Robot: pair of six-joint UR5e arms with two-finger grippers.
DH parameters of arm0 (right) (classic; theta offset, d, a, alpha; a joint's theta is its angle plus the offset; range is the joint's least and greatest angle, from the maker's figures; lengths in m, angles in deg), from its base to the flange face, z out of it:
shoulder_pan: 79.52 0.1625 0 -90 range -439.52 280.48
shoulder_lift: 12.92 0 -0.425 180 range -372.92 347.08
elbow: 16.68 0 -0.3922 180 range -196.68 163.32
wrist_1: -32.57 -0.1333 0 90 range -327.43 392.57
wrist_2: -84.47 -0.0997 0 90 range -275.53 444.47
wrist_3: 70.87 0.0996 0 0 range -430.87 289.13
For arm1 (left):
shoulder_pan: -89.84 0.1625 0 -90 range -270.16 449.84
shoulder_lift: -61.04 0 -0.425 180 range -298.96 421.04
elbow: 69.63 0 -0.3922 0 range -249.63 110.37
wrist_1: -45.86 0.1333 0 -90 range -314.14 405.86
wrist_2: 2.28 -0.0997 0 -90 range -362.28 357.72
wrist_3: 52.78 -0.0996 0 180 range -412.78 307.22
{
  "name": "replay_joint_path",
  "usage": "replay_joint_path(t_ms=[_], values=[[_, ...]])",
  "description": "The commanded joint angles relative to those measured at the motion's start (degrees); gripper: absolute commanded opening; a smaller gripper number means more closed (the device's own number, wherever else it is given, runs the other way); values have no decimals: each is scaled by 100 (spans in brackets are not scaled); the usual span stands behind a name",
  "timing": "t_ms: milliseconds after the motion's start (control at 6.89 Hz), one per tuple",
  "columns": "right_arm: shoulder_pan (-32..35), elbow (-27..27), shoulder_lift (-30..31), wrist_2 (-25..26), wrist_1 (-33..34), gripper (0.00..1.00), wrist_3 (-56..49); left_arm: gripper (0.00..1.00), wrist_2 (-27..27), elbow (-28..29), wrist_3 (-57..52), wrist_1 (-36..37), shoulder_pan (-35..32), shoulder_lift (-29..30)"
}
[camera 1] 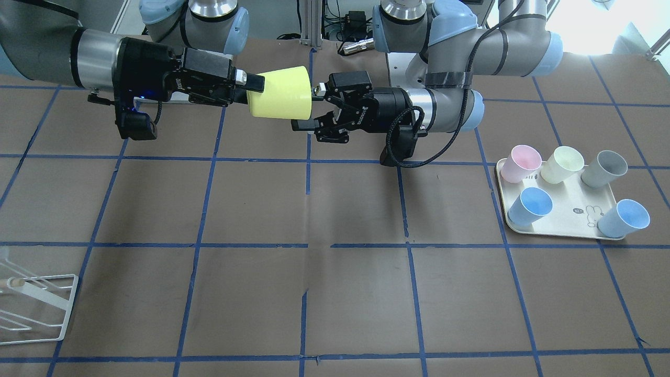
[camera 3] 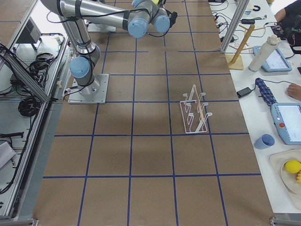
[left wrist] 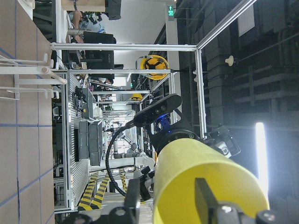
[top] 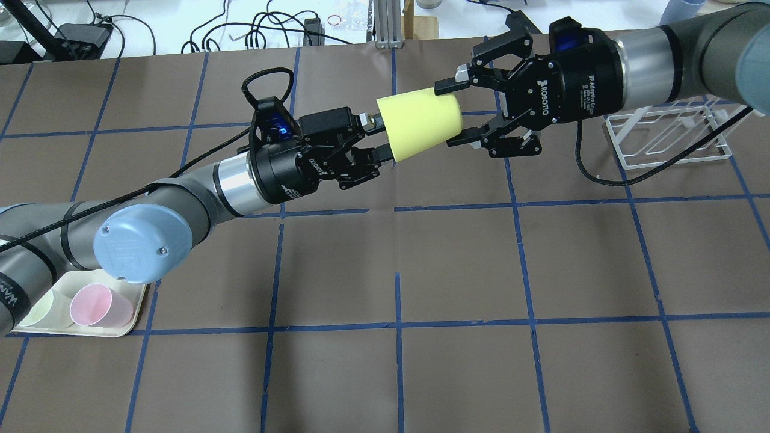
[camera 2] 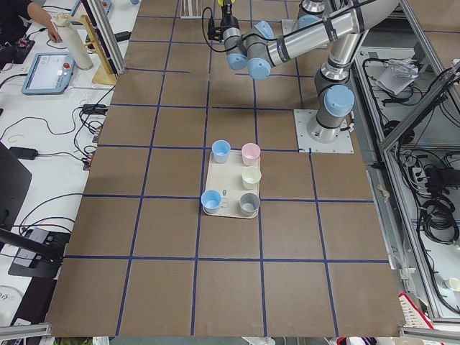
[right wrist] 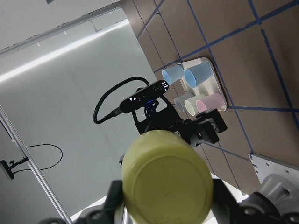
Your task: Transfer IKEA cup to right arm and place on rack
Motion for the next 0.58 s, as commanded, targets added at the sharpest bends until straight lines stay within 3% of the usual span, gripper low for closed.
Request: replay_joint_path(t_ms=[0,145,435], values=[[-124,-234,-47,279,9,62,70,92,-45,28,1,-7,77,2],[-360,-480,-56,760,9,62,280,93,-106,45,10,-7,113,-6],[-651,-684,-65,1655,375,62,500,97,-1172,324,517,2,488,29]])
